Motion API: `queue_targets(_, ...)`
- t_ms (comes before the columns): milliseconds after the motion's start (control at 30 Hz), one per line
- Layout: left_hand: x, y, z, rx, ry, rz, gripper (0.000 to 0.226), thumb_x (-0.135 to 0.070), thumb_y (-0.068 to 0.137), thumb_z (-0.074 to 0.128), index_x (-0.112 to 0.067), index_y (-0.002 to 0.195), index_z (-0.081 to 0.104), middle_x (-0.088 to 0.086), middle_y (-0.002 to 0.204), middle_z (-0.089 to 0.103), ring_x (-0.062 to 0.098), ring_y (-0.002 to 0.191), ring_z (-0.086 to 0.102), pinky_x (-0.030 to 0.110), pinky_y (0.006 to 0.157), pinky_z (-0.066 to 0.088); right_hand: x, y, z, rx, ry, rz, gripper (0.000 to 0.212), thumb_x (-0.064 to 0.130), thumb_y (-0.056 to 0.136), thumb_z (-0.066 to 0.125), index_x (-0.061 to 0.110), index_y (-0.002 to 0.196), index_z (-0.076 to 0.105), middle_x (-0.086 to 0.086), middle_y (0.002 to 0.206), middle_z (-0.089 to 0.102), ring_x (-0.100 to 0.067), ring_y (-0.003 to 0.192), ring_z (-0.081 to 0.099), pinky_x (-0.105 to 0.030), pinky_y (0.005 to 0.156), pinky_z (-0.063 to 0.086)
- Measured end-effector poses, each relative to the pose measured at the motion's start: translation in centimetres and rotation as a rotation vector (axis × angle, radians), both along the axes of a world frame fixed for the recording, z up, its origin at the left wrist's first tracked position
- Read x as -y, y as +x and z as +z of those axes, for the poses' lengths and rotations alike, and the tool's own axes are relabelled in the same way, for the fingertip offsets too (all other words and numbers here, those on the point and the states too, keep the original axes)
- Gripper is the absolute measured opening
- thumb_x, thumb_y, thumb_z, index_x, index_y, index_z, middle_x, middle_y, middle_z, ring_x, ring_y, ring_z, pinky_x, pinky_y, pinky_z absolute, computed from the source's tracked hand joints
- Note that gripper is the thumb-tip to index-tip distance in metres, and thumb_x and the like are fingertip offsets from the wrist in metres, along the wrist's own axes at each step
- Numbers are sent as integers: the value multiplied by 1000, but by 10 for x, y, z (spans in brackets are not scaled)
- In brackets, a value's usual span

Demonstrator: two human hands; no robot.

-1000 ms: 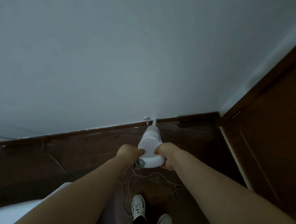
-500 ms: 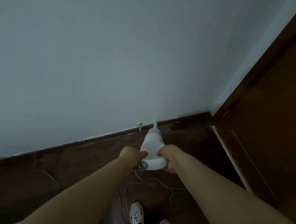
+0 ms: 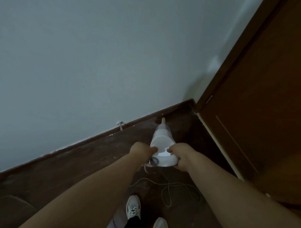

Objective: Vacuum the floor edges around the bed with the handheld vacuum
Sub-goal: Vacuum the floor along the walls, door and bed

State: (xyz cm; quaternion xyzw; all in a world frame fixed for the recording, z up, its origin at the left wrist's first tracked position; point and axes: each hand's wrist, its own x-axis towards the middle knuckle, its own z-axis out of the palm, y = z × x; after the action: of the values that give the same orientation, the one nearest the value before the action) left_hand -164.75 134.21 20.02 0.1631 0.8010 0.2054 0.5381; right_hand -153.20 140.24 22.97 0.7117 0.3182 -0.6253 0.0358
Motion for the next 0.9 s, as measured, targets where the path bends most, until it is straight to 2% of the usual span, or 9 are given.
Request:
queue_targets(167,-33,-18,-22,-49,1,-77,32,-31,88,66,-3,102,72,14,99,72,30,91,69,40,89,55,-28,-19,-23,5,8,-26,37,10,91,56,3,128,52,-20,123,55,-34,112,56,-47,98,48)
queue_targets(300,-43,-33,-29,-39,-41,-98,31,-32,87,68,-5,103,71,5,81,67,17,68,64,30,73,55,-36,-30,-28,2,-6,-39,42,6,92,53,5,133,48,-20,129,52,-34,116,54,-45,95,49)
queue_targets(367,-41,-38,-26,-28,-46,-91,31,-31,87,67,-6,104,70,3,78,65,14,65,62,27,69,54,-34,-34,-21,-1,-26,-30,42,7,93,53,6,135,45,-20,131,51,-34,119,53,-45,97,48)
queue_targets(467,-36,-43,-24,-36,-36,-90,33,-32,87,67,-4,105,70,7,87,67,20,80,67,32,82,56,-33,-36,-16,4,-42,0,44,7,93,53,6,136,43,-20,132,50,-34,120,52,-43,98,48)
queue_targets(533,-29,-44,-21,-34,-46,-86,33,-32,87,66,-4,104,70,8,89,67,22,84,67,34,86,56,-28,-38,-12,3,-48,21,45,6,92,53,7,136,44,-19,131,50,-33,119,52,-42,96,48)
queue_targets(767,11,-40,-12,-88,-78,-74,33,-34,89,63,-5,104,70,5,85,67,17,75,65,29,81,55,3,-38,-16,22,-66,128,48,6,90,57,11,136,45,-17,129,50,-32,116,53,-44,97,50)
queue_targets(900,35,-36,-9,-101,-80,-31,34,-34,89,64,-4,104,70,6,83,68,21,79,68,33,83,57,20,-36,-16,6,-94,153,46,5,91,56,11,135,46,-17,127,51,-31,114,55,-42,94,52)
